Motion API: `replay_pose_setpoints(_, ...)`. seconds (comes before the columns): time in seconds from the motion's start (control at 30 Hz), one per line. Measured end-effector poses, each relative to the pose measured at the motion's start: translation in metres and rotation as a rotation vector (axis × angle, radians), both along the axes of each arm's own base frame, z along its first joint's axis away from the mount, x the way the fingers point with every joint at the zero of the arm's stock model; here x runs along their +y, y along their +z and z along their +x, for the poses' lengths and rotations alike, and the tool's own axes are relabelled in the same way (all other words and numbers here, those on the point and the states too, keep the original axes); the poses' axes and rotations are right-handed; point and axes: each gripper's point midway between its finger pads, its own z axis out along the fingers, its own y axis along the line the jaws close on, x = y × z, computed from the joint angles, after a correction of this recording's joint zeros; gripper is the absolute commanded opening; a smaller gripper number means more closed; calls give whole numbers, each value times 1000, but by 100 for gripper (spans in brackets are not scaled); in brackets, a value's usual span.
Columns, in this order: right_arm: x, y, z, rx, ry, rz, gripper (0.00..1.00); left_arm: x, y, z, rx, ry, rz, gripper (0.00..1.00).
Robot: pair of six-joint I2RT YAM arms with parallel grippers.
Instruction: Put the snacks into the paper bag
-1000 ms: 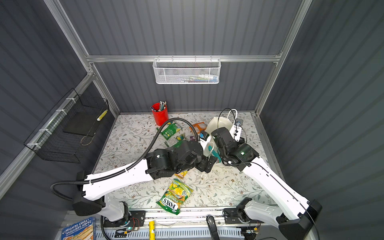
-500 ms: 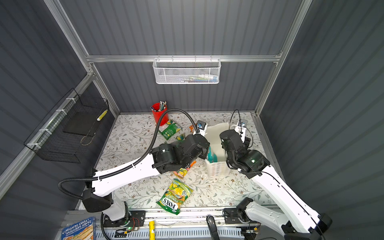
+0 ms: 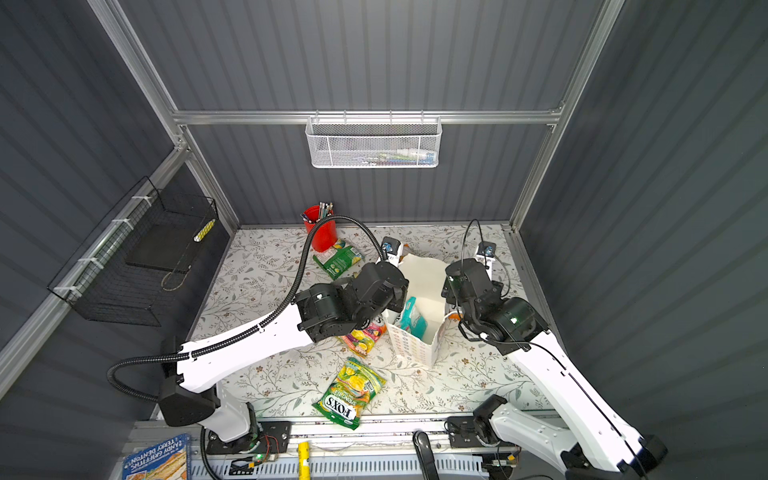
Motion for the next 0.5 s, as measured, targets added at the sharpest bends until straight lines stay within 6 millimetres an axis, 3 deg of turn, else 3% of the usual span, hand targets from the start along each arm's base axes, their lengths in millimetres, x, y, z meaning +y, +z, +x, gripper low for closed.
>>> replay_pose_setpoints(0.2,10,-3,-12,48,28,34,75,-6,-3,-2,14,-22,-5,0)
replay_pose_setpoints(0.5,34,-8,-20,111,107,88,82,-16,-20,-2,39,-41,20,0)
